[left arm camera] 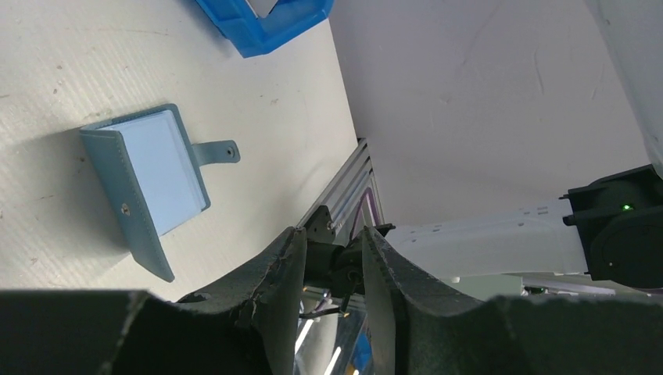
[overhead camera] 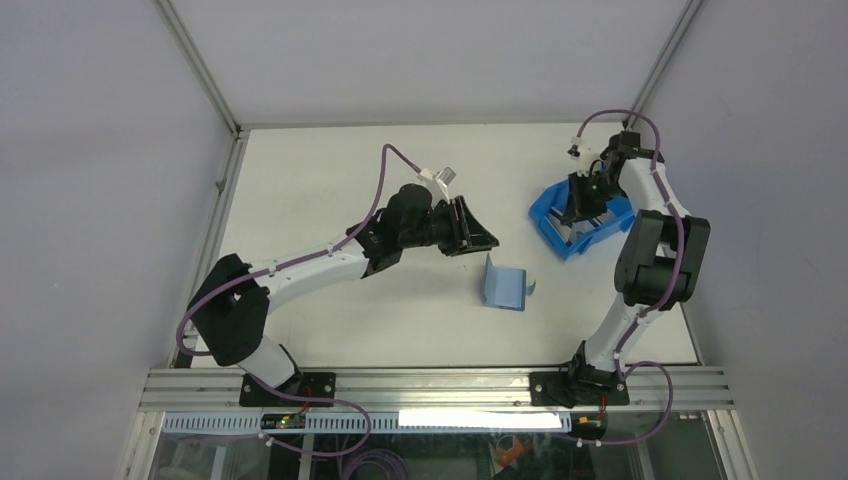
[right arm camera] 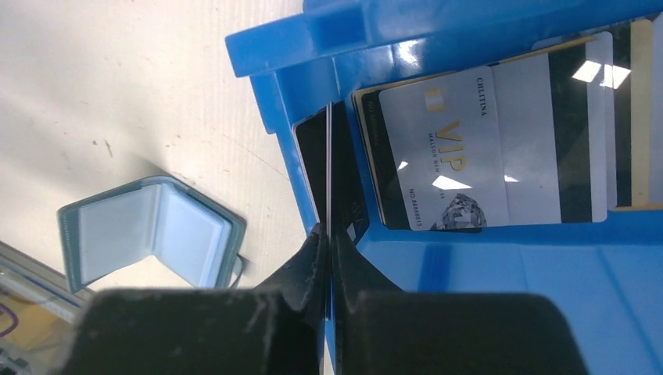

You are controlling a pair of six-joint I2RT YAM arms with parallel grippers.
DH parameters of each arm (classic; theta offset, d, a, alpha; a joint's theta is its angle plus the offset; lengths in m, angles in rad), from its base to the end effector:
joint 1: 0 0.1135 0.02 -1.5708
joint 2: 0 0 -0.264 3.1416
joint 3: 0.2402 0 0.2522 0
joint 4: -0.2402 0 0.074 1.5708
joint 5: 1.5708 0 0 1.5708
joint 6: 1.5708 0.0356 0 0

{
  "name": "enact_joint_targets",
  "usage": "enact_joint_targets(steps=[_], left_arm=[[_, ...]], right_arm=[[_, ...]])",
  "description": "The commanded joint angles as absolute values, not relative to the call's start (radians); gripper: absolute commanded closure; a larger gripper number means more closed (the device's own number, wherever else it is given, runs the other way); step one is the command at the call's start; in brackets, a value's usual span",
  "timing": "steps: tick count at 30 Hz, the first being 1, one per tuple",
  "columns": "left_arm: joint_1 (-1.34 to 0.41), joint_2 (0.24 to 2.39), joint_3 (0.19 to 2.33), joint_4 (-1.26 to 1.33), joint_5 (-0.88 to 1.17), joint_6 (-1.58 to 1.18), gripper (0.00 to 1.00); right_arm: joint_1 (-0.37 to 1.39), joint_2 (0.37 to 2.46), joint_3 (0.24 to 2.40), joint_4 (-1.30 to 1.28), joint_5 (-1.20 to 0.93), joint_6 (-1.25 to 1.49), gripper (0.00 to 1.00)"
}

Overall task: Put the credit cards into the card holder
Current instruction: Move the storage box to the center of the board, then place the credit card in the storage box.

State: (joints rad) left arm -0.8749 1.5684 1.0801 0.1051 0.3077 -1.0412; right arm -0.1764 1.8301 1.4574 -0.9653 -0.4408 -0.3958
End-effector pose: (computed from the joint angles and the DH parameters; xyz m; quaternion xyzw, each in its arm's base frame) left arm 0.2250 -0.2862 0.2752 0.0174 0.8233 -0.5254 0.2141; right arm 0.3592 -0.0486 0.2320 -0.1313 0.9606 0.1763 0.1700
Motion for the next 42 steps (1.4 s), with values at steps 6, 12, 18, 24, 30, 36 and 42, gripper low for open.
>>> enact_joint_targets(steps=[6, 12, 18, 24, 30, 36, 42], left_arm=[[-0.861, 1.562, 1.090, 0.186, 0.335, -1.080, 0.65], [-0.849, 1.600, 1.093, 0.214, 0.347, -1.117, 0.63], [-0.831, 1.659, 1.148, 0.227, 0.350, -1.165, 0.57], [-0.832, 1.832, 1.334, 0.304, 0.366, -1.265, 0.51], [-0.832, 1.989, 1.455, 0.527, 0.342, -1.332, 0.40], [-0.820, 2.057, 1.489, 0.739, 0.316, -1.332, 0.35], [-0.803, 2.079, 1.485, 0.880, 0.299, -1.355, 0.32]], right_arm=[[-0.110, 1.800, 1.440, -0.937, -0.604, -0.300, 1.00], [-0.072, 1.810, 1.445, -0.907, -0.543, -0.264, 1.00], [-0.142, 1.752, 1.493, -0.938, -0.478, -0.290, 1.00], [-0.232, 1.723, 1.603, -1.050, -0.632, -0.296, 1.00], [-0.284, 1.677, 1.640, -1.065, -0.812, -0.176, 1.00], [-0.310, 1.632, 1.664, -1.042, -0.968, -0.053, 1.00], [-0.311, 1.585, 1.641, -0.963, -1.091, 0.088, 1.00]])
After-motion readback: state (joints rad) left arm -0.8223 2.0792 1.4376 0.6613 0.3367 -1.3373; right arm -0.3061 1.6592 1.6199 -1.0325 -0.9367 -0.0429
